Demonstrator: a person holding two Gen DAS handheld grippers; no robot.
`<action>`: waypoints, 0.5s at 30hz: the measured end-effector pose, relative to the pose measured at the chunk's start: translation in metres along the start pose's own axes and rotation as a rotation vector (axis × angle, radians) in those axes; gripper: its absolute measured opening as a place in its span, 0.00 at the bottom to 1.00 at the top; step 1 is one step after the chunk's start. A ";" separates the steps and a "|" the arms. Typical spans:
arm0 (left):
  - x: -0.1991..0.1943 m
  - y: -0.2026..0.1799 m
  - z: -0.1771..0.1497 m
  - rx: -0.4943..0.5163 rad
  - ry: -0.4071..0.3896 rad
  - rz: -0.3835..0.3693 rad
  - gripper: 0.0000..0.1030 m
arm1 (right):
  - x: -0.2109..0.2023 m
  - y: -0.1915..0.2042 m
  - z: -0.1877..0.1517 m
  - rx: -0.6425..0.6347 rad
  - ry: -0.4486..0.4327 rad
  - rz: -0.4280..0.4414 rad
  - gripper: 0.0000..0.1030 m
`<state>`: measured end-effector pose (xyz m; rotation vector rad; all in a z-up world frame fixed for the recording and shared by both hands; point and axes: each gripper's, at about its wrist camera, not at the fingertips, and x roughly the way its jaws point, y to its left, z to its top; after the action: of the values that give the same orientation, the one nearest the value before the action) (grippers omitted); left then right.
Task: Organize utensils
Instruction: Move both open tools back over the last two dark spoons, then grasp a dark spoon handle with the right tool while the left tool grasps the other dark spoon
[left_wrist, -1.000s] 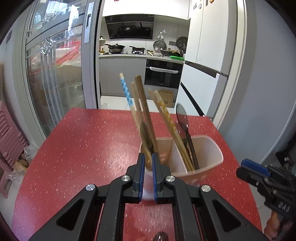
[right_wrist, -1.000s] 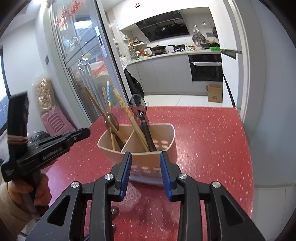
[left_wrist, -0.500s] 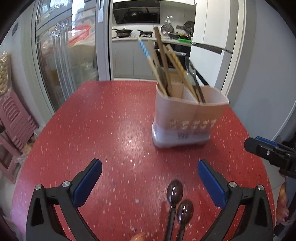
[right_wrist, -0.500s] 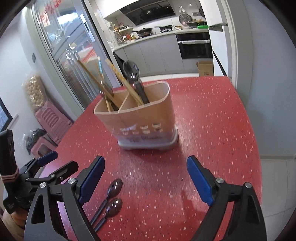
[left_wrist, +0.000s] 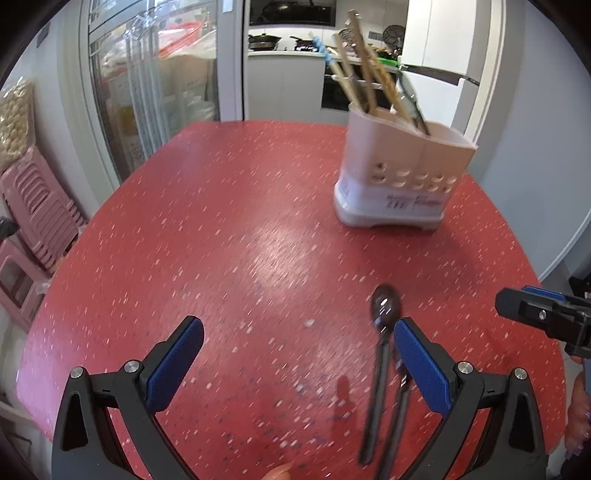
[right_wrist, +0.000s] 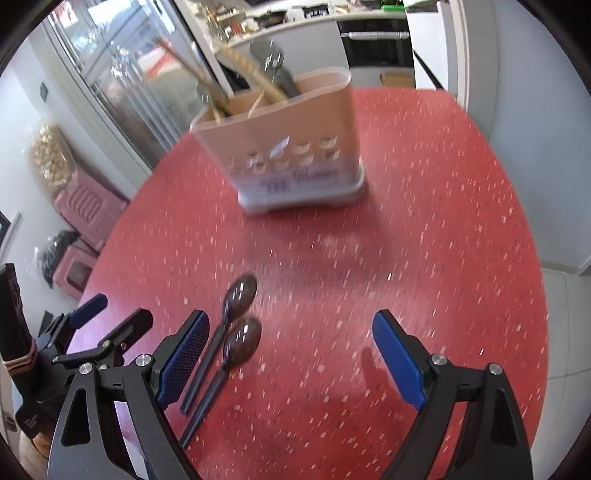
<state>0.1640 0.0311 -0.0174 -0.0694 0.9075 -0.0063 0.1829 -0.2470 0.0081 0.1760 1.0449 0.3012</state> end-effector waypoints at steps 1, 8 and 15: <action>0.000 0.000 -0.004 0.000 0.002 0.007 1.00 | 0.003 0.003 -0.004 -0.001 0.020 -0.012 0.89; 0.002 0.020 -0.032 -0.038 0.027 0.032 1.00 | 0.028 0.022 -0.025 0.019 0.157 -0.041 0.81; -0.005 0.035 -0.048 -0.072 0.020 0.045 1.00 | 0.051 0.037 -0.030 0.081 0.266 -0.047 0.59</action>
<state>0.1221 0.0631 -0.0448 -0.1161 0.9290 0.0675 0.1746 -0.1949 -0.0386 0.1871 1.3238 0.2445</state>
